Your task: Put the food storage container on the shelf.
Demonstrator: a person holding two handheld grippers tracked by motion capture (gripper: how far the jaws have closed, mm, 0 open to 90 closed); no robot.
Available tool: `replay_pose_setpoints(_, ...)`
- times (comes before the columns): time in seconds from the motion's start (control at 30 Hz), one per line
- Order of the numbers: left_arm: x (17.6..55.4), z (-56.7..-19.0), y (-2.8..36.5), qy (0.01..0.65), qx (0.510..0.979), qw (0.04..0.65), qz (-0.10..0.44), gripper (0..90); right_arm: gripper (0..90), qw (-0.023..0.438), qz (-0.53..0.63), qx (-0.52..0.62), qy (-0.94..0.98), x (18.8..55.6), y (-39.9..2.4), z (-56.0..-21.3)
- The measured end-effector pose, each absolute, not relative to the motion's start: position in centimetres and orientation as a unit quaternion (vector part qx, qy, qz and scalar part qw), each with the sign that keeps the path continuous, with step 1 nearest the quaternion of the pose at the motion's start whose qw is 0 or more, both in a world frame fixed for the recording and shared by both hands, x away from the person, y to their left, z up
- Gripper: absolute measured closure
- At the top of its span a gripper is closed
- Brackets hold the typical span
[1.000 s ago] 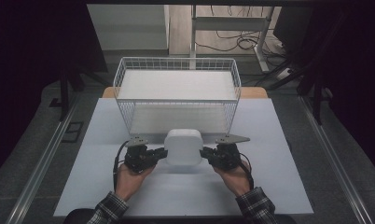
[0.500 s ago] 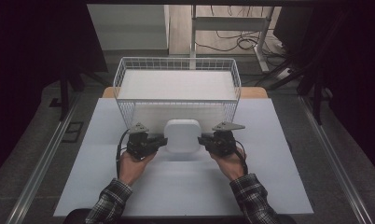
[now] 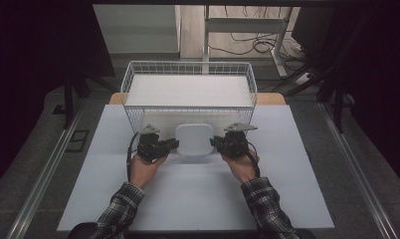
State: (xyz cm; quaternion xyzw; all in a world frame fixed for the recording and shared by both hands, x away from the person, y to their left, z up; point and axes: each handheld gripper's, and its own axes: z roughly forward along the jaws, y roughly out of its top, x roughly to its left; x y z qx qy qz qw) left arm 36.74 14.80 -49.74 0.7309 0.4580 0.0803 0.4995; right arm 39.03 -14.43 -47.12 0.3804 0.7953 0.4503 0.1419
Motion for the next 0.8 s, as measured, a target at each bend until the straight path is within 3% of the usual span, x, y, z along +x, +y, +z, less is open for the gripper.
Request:
replay_pose_setpoints(0.4,37.6,-50.5,14.8,0.464,0.725,0.503,0.082,75.9,71.3,0.142,0.449,0.388,0.792,40.0,-14.1,-48.0)
replay_pose_setpoints(0.8,39.0,-49.7,14.5,0.475,0.721,0.489,0.129,58.9,59.7,0.180,0.442,0.398,0.783,41.0,-13.5,-47.8)
